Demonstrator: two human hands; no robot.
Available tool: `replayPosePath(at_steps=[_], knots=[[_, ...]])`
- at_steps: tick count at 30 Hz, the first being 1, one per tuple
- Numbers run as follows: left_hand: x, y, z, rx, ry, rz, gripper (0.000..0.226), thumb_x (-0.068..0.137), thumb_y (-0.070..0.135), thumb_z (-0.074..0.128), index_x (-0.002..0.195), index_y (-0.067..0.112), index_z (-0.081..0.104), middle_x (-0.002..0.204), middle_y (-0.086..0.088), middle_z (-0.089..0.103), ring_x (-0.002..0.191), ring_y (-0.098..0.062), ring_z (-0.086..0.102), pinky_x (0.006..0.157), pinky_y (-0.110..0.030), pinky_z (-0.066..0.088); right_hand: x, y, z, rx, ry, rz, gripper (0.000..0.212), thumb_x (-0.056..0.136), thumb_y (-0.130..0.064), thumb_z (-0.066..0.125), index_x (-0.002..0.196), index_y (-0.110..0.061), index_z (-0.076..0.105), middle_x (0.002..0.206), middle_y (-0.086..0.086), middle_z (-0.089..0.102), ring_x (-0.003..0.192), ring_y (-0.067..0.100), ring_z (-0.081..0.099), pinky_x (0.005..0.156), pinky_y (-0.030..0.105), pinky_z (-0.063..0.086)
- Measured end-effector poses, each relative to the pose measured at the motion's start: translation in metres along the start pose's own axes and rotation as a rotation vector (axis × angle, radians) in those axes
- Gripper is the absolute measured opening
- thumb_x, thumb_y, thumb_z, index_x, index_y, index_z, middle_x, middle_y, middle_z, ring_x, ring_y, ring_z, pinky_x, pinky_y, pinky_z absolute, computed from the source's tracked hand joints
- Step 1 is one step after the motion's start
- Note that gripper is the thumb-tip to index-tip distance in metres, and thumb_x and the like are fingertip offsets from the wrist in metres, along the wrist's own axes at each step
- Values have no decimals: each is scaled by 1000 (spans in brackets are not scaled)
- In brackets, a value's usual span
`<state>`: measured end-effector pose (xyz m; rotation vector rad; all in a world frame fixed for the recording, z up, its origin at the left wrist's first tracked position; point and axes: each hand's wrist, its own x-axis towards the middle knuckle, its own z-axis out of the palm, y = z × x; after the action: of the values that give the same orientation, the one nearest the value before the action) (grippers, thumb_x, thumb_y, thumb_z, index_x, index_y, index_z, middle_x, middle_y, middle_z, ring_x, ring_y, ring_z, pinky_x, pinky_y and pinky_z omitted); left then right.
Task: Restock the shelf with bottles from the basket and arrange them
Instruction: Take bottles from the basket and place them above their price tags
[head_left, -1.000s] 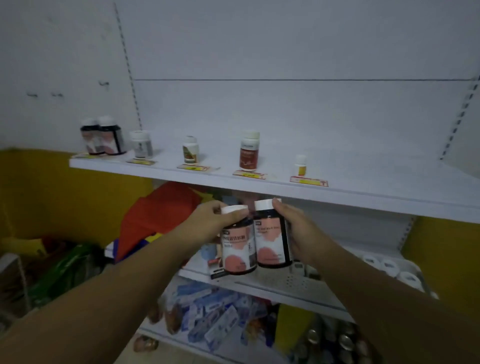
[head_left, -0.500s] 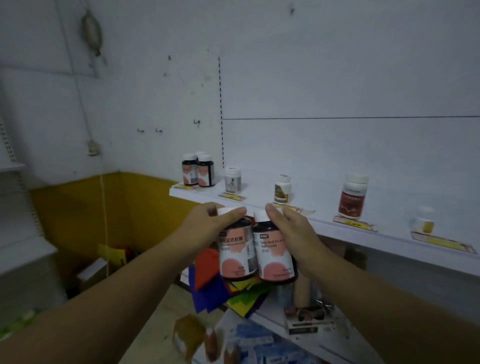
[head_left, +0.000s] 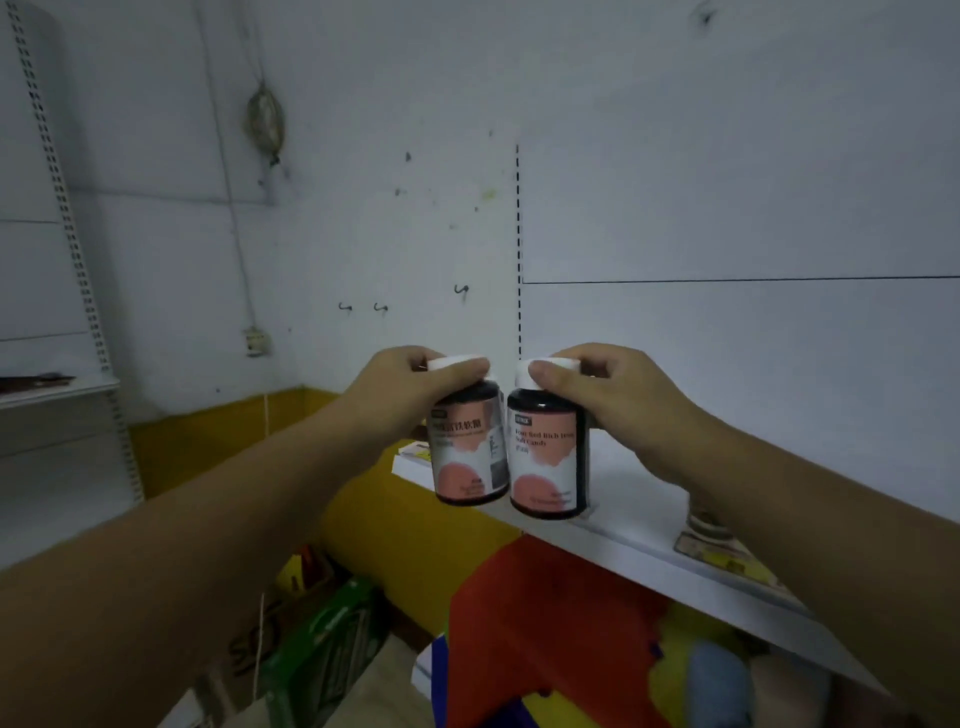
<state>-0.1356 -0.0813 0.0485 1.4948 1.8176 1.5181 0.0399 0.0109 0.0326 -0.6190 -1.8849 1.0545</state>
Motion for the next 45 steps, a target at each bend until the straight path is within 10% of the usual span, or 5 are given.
replayPosePath(at_steps=[20, 31, 37, 45], knots=[[323, -75, -52, -296, -21, 136, 42, 75, 31, 75, 106, 8, 56, 106, -10, 62, 94, -26, 62, 80, -41, 54, 235, 67, 47, -256, 536, 172, 25, 79, -32, 72, 97, -14, 69, 96, 1, 69, 97, 22, 64, 87, 37, 53], [382, -132, 5, -140, -443, -37, 31, 78, 22, 71, 104, 9, 61, 108, -12, 63, 101, -29, 59, 83, -44, 55, 260, 111, 70, -392, 209, 564, 49, 75, -24, 76, 120, -14, 57, 115, 4, 61, 103, 18, 59, 80, 28, 53], [370, -138, 30, 64, -621, -50, 39, 74, 20, 75, 107, 7, 59, 98, -9, 58, 85, -23, 55, 60, -34, 51, 247, 115, 70, -358, 130, 595, 44, 78, -21, 73, 119, -19, 57, 111, 2, 63, 100, 16, 60, 91, 34, 53], [367, -153, 44, 212, -656, -73, 47, 65, 22, 80, 104, 2, 63, 107, -17, 65, 90, -33, 64, 71, -38, 56, 242, 119, 75, -376, 107, 582, 33, 81, -25, 70, 113, -25, 60, 123, 3, 56, 108, 20, 58, 97, 36, 50]])
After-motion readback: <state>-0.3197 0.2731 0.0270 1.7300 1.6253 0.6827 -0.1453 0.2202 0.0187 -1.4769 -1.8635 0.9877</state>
